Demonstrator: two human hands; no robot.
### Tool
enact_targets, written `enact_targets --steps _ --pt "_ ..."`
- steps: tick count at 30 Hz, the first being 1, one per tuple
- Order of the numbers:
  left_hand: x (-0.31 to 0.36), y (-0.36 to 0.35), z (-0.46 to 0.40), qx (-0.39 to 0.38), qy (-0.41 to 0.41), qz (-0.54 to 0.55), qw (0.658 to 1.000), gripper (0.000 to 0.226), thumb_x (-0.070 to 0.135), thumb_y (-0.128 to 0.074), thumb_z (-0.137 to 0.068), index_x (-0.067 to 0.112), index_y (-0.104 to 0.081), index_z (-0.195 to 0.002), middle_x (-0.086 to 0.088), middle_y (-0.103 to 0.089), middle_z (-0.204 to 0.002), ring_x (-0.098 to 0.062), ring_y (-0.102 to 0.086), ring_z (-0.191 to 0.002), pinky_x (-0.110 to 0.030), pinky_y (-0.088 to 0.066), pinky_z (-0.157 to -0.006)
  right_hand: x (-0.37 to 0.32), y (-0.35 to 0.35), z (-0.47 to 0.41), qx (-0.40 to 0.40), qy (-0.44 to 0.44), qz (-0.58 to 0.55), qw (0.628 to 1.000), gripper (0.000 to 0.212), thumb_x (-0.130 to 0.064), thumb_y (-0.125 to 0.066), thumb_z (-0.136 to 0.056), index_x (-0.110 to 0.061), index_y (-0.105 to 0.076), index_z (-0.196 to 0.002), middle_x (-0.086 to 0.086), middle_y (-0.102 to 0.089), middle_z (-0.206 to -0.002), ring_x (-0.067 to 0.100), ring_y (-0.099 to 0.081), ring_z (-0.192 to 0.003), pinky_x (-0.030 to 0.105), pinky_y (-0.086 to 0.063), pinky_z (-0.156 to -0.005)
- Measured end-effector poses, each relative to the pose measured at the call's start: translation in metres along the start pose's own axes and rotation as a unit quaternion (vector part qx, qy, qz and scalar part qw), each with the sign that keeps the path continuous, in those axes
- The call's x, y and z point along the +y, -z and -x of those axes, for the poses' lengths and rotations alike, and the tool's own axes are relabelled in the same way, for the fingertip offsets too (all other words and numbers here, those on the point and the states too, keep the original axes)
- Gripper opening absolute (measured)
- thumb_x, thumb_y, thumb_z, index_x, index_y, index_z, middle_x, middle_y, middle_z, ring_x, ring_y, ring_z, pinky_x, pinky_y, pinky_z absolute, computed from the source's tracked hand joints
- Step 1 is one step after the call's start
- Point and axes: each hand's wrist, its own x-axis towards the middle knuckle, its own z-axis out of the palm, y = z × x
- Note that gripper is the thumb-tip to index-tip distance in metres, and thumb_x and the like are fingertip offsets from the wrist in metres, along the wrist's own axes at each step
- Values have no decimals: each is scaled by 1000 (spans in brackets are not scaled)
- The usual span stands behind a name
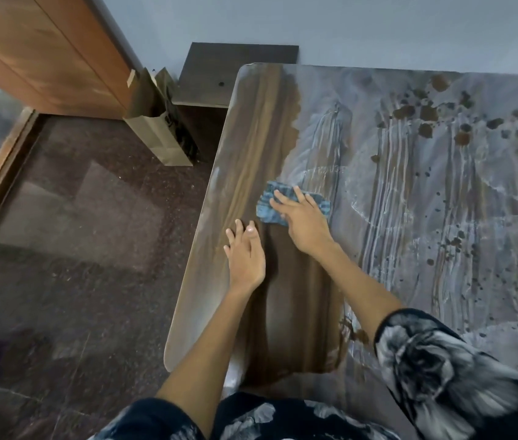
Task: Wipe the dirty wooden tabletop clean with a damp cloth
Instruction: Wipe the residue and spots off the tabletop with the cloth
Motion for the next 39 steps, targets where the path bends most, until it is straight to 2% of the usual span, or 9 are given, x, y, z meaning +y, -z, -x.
enact_targets --steps 5,9,17,21,25,29,32,34,39 --pt "15 -5 -48 29 -20 10 999 54 39 -11 -99 15 -19 -147 -2 -13 -156 -19 5 -144 -39 8 -114 -5 4 -2 -17 49 11 999 63 6 -40 -88 -27 -31 -141 -9 -22 -152 23 -6 -143 33 -2 -115" --pt "26 -10 -78 40 -43 3 998 58 43 -8 -97 16 -20 -147 -1 -15 -156 -20 7 -144 -38 9 -114 29 8 30 -39 78 -26 996 68 9 -42 -85 -32 -35 -138 -16 -26 -149 13 0 -142 28 2 -114" --pt "46 -24 -124 60 -96 -34 993 76 59 0 -85 20 -22 -146 2 -20 -154 -19 4 -144 -33 9 -113 57 43 -106 82 -80 -7 993 55 5 -40 -91 -22 -37 -138 -4 -31 -149 29 -12 -142 36 -9 -115" --pt "56 -27 -148 58 -100 -1 993 87 71 3 -81 20 -20 -147 8 -21 -153 -15 3 -144 -28 9 -113 34 26 -94 40 34 11 999 68 12 -49 -81 -23 -37 -138 -5 -30 -149 29 -13 -142 38 -10 -115" --pt "59 -27 -164 40 -119 3 992 93 75 8 -77 20 -19 -147 10 -20 -153 -12 5 -144 -23 11 -111 54 18 -43 19 88 8 996 73 11 -67 -66 -26 -52 -127 -9 -48 -137 22 -25 -134 45 -15 -107" --pt "63 -26 -174 25 -139 -17 990 91 73 6 -79 19 -20 -147 9 -22 -153 -13 4 -144 -25 8 -113 86 49 -62 44 15 -34 998 67 15 -55 -77 -24 -47 -131 -7 -42 -140 19 -17 -137 38 -9 -112" --pt "68 -24 -186 7 -155 -37 987 88 71 6 -80 19 -18 -147 8 -22 -153 -13 1 -144 -25 6 -114 98 68 -118 104 -73 -27 991 51 6 -46 -89 -19 -46 -133 -1 -40 -144 29 -17 -140 40 -13 -116" --pt "75 -23 -197 -3 -160 -40 986 87 70 5 -81 19 -17 -147 7 -22 -153 -13 -2 -144 -25 5 -113 88 66 -145 109 -85 -14 990 56 9 -42 -87 -21 -43 -135 -2 -37 -146 31 -16 -141 39 -13 -115" --pt "83 -21 -224 -43 -166 -28 985 76 61 2 -85 22 -13 -147 6 -22 -154 -4 -2 -141 -10 10 -106 57 38 -100 17 102 -11 995 65 11 -49 -80 -26 -44 -133 -8 -36 -145 21 -12 -140 35 -2 -113"
